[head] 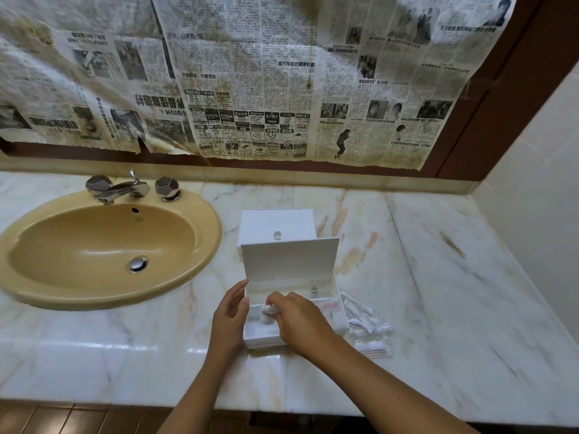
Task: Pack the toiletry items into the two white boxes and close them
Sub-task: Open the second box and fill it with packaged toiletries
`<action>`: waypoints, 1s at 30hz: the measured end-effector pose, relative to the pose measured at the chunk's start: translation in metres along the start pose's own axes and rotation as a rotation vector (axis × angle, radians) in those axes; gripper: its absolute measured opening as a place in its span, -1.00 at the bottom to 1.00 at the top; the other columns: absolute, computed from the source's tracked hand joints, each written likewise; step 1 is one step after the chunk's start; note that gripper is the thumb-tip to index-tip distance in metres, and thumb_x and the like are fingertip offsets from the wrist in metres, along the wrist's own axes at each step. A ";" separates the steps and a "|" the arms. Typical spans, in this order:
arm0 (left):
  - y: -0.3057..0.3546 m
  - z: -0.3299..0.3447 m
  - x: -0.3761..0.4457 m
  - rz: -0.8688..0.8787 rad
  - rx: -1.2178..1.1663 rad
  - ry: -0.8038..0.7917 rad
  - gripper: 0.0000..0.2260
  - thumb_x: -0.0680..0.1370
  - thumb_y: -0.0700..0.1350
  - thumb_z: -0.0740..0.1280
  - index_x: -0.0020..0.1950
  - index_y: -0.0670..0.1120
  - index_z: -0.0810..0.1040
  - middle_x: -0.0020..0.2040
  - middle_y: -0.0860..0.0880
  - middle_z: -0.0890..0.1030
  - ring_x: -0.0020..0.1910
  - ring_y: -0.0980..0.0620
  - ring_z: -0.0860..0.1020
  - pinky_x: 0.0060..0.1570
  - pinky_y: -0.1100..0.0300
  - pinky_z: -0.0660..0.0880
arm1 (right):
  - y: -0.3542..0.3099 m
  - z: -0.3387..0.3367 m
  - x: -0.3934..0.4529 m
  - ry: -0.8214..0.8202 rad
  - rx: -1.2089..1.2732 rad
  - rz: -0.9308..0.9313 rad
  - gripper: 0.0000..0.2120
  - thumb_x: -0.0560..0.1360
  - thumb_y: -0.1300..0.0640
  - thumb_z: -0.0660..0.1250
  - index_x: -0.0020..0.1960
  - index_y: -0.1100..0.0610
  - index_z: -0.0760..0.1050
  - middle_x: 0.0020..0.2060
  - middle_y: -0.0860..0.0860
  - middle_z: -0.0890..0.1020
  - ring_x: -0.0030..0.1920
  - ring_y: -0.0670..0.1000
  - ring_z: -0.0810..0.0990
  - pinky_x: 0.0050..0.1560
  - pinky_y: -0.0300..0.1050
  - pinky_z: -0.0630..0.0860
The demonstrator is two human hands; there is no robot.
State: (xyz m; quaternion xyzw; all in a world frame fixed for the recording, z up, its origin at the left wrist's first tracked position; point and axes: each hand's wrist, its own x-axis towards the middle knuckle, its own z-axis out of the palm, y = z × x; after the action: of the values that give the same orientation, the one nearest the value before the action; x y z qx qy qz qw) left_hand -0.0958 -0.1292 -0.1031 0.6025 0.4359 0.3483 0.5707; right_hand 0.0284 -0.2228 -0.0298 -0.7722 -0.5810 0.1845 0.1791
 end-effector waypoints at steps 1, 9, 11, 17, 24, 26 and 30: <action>0.000 0.000 0.000 0.001 0.001 -0.001 -0.70 0.62 -0.24 0.23 0.29 0.04 0.50 0.21 0.09 0.58 0.14 0.23 0.55 0.01 0.46 0.50 | 0.000 0.001 0.000 -0.005 -0.016 -0.004 -0.84 0.57 0.23 0.20 0.11 0.07 0.43 -0.05 0.11 0.56 -0.09 0.11 0.52 -0.16 -0.11 0.39; 0.002 0.001 -0.001 0.010 -0.017 0.005 -0.71 0.62 -0.27 0.22 0.28 0.00 0.51 0.18 0.10 0.58 0.09 0.36 0.54 -0.05 0.51 0.47 | -0.002 0.001 0.002 -0.001 -0.017 0.018 -0.86 0.56 0.25 0.18 -0.02 0.16 0.52 -0.06 0.12 0.58 -0.05 0.10 0.53 -0.07 -0.09 0.44; 0.003 0.001 -0.001 0.017 -0.028 0.004 -0.71 0.61 -0.29 0.22 0.27 -0.02 0.51 0.17 0.11 0.58 0.08 0.36 0.55 -0.06 0.51 0.47 | 0.000 0.001 0.002 0.002 -0.005 0.006 -0.84 0.54 0.29 0.17 -0.04 0.18 0.52 -0.06 0.14 0.60 -0.03 0.10 0.52 -0.10 -0.13 0.39; 0.004 0.002 -0.002 0.030 -0.055 0.000 -0.71 0.61 -0.32 0.22 0.26 -0.06 0.52 0.17 0.11 0.59 0.06 0.35 0.57 -0.06 0.49 0.47 | 0.001 -0.005 0.004 0.111 0.131 0.015 -0.77 0.57 0.20 0.16 0.15 0.16 0.53 0.04 0.06 0.52 0.08 0.02 0.46 0.14 -0.15 0.44; 0.001 0.001 0.000 0.037 -0.027 -0.002 -0.70 0.61 -0.31 0.22 0.28 -0.04 0.51 0.19 0.11 0.58 0.10 0.38 0.54 0.00 0.52 0.44 | -0.006 -0.007 0.003 0.056 0.153 -0.020 -0.67 0.57 0.23 0.15 0.30 0.13 0.48 0.06 0.03 0.47 0.14 0.00 0.41 0.21 -0.18 0.39; 0.001 0.001 0.000 0.030 -0.024 -0.005 -0.70 0.61 -0.30 0.22 0.28 -0.03 0.51 0.19 0.12 0.58 0.10 0.36 0.54 0.00 0.50 0.46 | -0.005 -0.003 0.003 0.079 0.114 -0.017 -0.69 0.58 0.23 0.17 0.28 0.05 0.47 0.09 0.06 0.52 0.12 0.05 0.45 0.18 -0.12 0.43; 0.001 0.001 -0.001 0.035 -0.031 -0.004 -0.70 0.61 -0.29 0.23 0.26 0.02 0.52 0.19 0.14 0.58 0.14 0.30 0.55 0.06 0.42 0.50 | -0.006 0.002 0.002 0.133 0.092 -0.066 -0.86 0.57 0.20 0.21 0.04 0.10 0.53 -0.08 0.06 0.56 -0.03 0.05 0.50 -0.01 -0.02 0.51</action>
State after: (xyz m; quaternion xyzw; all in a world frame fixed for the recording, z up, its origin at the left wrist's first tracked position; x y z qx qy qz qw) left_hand -0.0953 -0.1299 -0.1022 0.6020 0.4185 0.3637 0.5746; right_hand 0.0223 -0.2193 -0.0289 -0.7542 -0.5838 0.1534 0.2583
